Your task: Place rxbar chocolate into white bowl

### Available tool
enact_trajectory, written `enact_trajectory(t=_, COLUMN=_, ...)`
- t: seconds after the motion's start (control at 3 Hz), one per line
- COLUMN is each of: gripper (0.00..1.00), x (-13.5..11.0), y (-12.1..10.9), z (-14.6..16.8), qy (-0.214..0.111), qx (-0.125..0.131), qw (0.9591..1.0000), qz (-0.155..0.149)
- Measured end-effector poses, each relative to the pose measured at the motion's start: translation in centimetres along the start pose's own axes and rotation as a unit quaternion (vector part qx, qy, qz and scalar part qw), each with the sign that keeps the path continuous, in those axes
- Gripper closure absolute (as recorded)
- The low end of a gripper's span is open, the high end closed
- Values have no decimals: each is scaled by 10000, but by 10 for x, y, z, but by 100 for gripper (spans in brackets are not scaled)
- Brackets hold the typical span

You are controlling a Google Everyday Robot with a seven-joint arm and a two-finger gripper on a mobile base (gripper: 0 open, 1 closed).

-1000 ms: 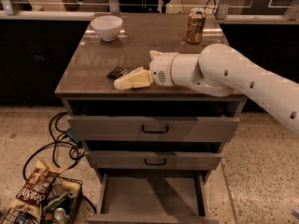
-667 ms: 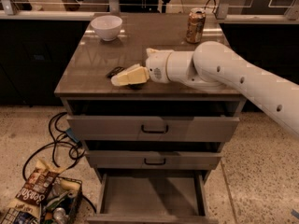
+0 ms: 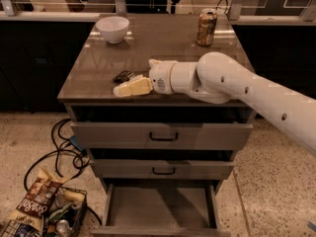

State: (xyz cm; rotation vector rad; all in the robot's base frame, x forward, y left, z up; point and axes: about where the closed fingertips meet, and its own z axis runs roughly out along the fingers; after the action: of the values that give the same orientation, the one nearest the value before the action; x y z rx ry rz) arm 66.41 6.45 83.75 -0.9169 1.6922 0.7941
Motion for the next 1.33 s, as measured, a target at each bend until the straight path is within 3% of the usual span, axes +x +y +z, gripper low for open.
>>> enact_trajectory(t=0.33, gripper=0, x=14, y=11, z=-10, qy=43, qx=132, qw=9998, qz=106)
enact_trajectory(t=0.67, gripper=17, x=24, y=19, z=-17, qy=65, qx=238, qw=9996, qz=119)
enact_trajectory(t=1.33, gripper=64, x=24, y=22, z=-14, qy=69, qx=207, qw=9997, qz=115)
